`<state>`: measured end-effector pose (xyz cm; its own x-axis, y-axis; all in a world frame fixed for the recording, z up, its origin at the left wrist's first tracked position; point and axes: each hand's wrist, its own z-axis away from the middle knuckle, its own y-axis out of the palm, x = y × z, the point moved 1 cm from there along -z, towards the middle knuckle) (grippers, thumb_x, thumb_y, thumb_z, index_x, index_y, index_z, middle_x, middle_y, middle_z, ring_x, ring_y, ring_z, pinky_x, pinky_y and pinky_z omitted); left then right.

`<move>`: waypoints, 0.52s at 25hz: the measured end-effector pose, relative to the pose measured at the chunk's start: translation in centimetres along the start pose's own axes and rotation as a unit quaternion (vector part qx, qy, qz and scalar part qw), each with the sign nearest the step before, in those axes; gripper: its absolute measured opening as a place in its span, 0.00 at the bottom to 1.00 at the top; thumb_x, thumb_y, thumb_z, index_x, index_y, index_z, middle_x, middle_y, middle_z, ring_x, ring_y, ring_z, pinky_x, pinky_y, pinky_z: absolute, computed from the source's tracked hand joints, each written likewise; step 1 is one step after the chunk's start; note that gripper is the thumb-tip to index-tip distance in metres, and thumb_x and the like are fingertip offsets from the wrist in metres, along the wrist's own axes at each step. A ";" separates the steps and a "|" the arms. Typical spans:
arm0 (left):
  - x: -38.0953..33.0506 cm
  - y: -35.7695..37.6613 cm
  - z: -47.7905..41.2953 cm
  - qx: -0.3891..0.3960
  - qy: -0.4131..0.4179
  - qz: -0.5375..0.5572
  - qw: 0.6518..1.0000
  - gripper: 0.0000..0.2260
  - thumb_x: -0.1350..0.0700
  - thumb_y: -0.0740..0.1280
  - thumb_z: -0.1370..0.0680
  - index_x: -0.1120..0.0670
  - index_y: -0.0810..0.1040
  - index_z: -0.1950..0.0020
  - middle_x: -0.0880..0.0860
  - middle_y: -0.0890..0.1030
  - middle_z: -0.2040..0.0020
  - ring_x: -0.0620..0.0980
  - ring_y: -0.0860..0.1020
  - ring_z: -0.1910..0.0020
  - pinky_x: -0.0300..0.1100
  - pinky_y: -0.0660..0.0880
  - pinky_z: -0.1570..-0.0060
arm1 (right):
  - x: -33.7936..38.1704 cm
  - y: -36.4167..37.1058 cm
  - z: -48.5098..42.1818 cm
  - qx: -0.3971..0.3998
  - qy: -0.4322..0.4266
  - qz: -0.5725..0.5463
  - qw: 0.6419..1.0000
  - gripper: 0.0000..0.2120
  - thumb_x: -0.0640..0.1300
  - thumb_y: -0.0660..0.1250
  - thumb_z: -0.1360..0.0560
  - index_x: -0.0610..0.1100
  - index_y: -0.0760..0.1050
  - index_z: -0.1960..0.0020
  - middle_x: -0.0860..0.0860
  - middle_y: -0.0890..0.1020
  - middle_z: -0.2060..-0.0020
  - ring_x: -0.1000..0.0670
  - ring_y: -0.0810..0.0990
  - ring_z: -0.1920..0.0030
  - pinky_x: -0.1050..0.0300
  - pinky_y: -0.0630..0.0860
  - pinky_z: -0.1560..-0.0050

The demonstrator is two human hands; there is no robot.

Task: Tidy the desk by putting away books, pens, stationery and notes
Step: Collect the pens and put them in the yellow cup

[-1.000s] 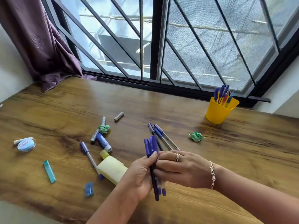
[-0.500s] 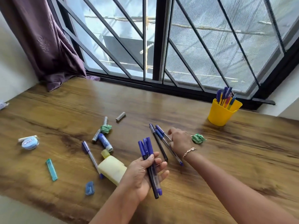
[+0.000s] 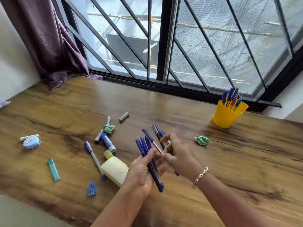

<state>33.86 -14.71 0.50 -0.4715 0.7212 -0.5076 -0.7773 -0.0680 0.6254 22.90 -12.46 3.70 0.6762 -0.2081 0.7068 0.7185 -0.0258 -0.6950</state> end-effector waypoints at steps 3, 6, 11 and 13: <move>-0.3 0.5 0.3 0.026 0.006 0.025 0.999 0.07 0.60 0.64 0.25 0.62 0.78 0.51 0.58 0.80 0.61 0.51 0.82 0.68 0.43 0.80 0.66 | 1.1 1.3 1.4 0.011 -0.033 0.008 0.999 0.13 0.37 0.64 0.27 0.49 0.67 0.46 0.56 0.75 0.65 0.56 0.74 0.63 0.61 0.71 0.57; -0.5 0.3 0.2 -0.008 0.010 0.024 1.000 0.06 0.62 0.62 0.22 0.60 0.76 0.57 0.56 0.81 0.70 0.51 0.81 0.70 0.46 0.79 0.64 | -0.3 0.7 0.3 -0.039 0.000 -0.042 0.998 0.09 0.41 0.69 0.28 0.49 0.69 0.53 0.55 0.76 0.68 0.56 0.74 0.67 0.60 0.72 0.61; -0.7 -0.7 0.0 -0.027 -0.006 0.031 0.999 0.07 0.61 0.60 0.21 0.58 0.75 0.56 0.53 0.79 0.73 0.50 0.78 0.72 0.46 0.77 0.65 | -5.0 0.4 -3.4 -0.086 0.096 0.161 0.979 0.07 0.42 0.65 0.27 0.44 0.74 0.48 0.47 0.81 0.51 0.47 0.78 0.49 0.58 0.71 0.51; -0.8 -0.9 0.0 -0.027 -0.015 0.032 0.999 0.07 0.62 0.60 0.21 0.58 0.75 0.57 0.52 0.77 0.74 0.48 0.74 0.74 0.44 0.75 0.67 | -6.0 1.1 -4.1 -0.077 0.111 0.208 0.969 0.09 0.40 0.63 0.27 0.44 0.73 0.46 0.46 0.79 0.48 0.45 0.77 0.45 0.56 0.71 0.47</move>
<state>34.92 -15.22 0.39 -0.5091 0.7340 -0.4495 -0.7679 -0.1515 0.6224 18.95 -15.24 -1.80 0.8379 -0.4366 0.3274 0.3469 -0.0370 -0.9372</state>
